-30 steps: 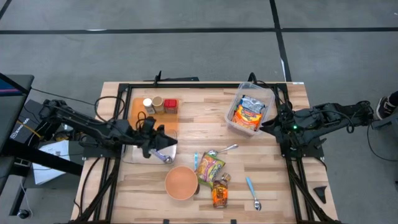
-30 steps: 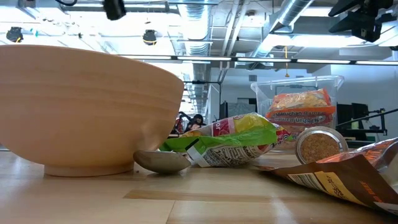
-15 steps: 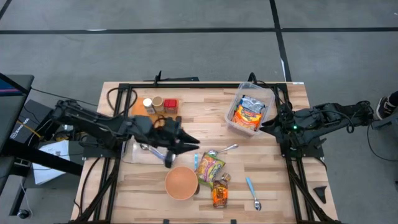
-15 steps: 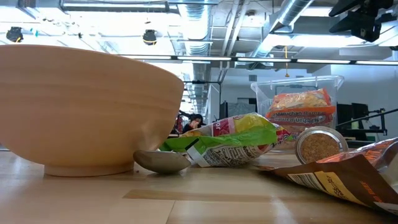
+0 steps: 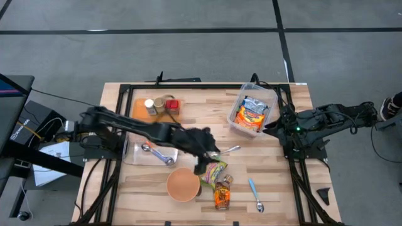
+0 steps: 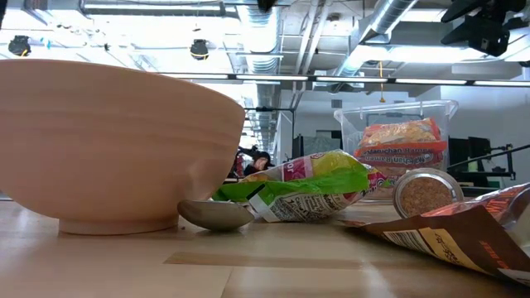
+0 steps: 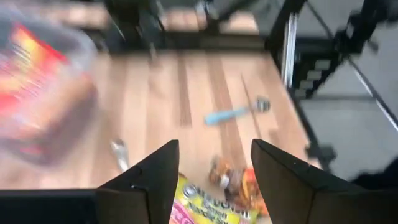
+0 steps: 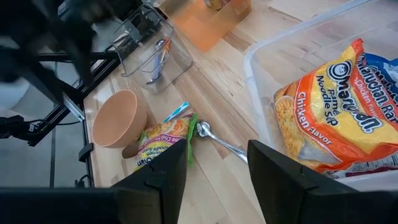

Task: Pick & Place Food Item
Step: Put the green noodle pack into the top transparent bin

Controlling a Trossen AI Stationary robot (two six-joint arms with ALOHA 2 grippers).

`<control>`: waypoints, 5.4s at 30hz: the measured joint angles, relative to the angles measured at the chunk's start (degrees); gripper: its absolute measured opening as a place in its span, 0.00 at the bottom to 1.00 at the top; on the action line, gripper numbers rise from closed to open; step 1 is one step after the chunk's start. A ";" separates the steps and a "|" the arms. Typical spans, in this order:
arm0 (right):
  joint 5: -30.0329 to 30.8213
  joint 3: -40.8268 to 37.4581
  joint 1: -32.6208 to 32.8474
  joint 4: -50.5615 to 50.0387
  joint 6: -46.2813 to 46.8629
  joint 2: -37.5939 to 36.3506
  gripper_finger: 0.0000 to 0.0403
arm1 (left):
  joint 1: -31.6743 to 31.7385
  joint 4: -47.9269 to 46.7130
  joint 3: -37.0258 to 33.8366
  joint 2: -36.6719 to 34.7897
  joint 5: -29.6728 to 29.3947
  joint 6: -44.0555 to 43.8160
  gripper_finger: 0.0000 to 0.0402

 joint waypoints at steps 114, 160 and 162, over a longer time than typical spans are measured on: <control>-0.15 0.00 0.02 -2.19 0.44 -0.04 0.41 | -2.14 5.92 -9.89 17.48 -0.83 -1.13 0.21; 3.48 -0.02 -0.02 15.68 -0.23 6.07 0.41 | -0.65 40.45 -10.23 4.49 -40.51 -18.67 0.00; 3.45 -0.02 -0.02 18.07 -0.97 6.51 0.41 | -0.23 41.12 -10.23 4.50 -40.49 -17.81 0.00</control>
